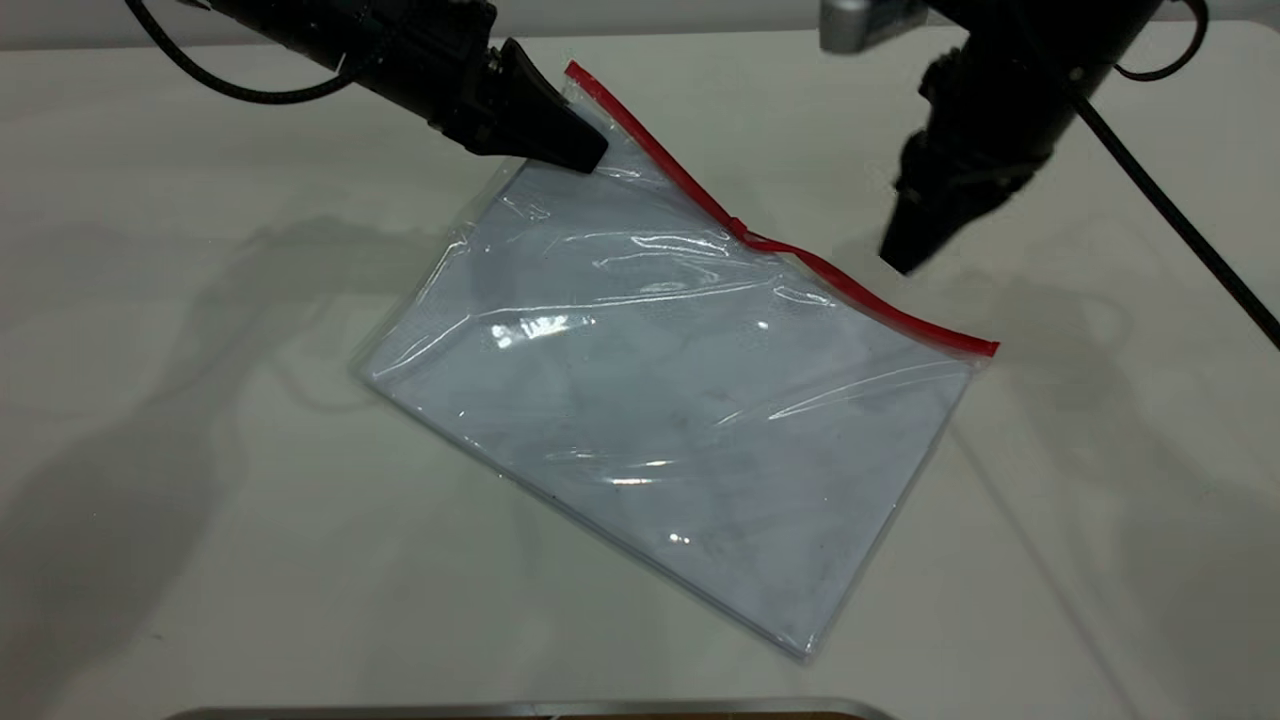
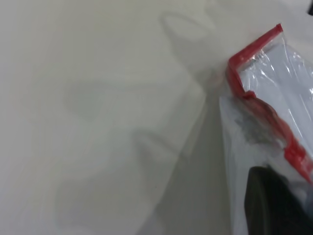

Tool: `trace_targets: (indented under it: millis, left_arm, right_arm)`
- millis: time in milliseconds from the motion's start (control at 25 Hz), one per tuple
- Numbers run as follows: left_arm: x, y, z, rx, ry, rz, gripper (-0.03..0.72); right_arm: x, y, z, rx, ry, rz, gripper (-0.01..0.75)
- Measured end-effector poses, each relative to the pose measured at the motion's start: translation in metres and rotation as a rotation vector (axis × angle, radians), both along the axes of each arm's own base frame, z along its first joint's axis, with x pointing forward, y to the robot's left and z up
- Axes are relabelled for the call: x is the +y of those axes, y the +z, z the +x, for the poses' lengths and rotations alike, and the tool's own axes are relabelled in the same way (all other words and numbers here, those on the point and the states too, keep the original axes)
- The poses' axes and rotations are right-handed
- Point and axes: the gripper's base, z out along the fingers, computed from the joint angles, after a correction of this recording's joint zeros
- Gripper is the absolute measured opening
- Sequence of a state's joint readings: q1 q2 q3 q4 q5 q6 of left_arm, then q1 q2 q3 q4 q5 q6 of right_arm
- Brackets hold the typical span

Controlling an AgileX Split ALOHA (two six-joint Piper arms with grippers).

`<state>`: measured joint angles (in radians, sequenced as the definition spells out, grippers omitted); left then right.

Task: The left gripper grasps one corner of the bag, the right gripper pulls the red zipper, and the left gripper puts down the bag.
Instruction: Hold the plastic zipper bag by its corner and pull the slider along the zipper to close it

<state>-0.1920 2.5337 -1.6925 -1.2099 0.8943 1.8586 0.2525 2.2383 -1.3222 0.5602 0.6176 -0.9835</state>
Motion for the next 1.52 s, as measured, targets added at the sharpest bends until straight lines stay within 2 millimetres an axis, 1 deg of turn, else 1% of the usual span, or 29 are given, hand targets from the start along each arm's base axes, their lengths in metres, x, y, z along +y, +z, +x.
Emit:
trace_targets:
  millis: [160, 280, 400, 520, 600, 1160, 1520]
  left_arm:
    - [0.000, 0.000, 0.000, -0.001, -0.007, 0.004, 0.055]
    - [-0.002, 0.003, -0.003, 0.022, -0.023, -0.033, 0.055]
    - [-0.004, 0.006, -0.005, 0.049, -0.039, -0.083, 0.055]
    - [-0.005, 0.009, -0.008, 0.084, -0.046, -0.110, 0.055]
    - [-0.006, 0.010, -0.008, 0.113, -0.039, -0.119, 0.055]
    - [-0.006, 0.011, -0.009, 0.310, 0.072, -0.124, 0.055]
    - [-0.008, 0.014, -0.007, 0.376, 0.132, -0.164, 0.055]
  right_arm:
    - [0.009, 0.003, 0.006, -0.080, 0.000, 0.067, 0.259]
    - [0.018, 0.006, 0.008, -0.135, 0.024, 0.107, 0.375]
    - [0.029, 0.008, 0.008, -0.188, 0.052, 0.134, 0.421]
    - [0.037, 0.009, 0.007, -0.215, 0.080, 0.145, 0.426]
    - [0.039, 0.009, 0.007, -0.218, 0.086, 0.146, 0.424]
    - [0.040, 0.009, 0.003, -0.185, 0.109, 0.167, 0.372]
    - [0.040, 0.009, 0.002, -0.183, 0.127, 0.158, 0.361]
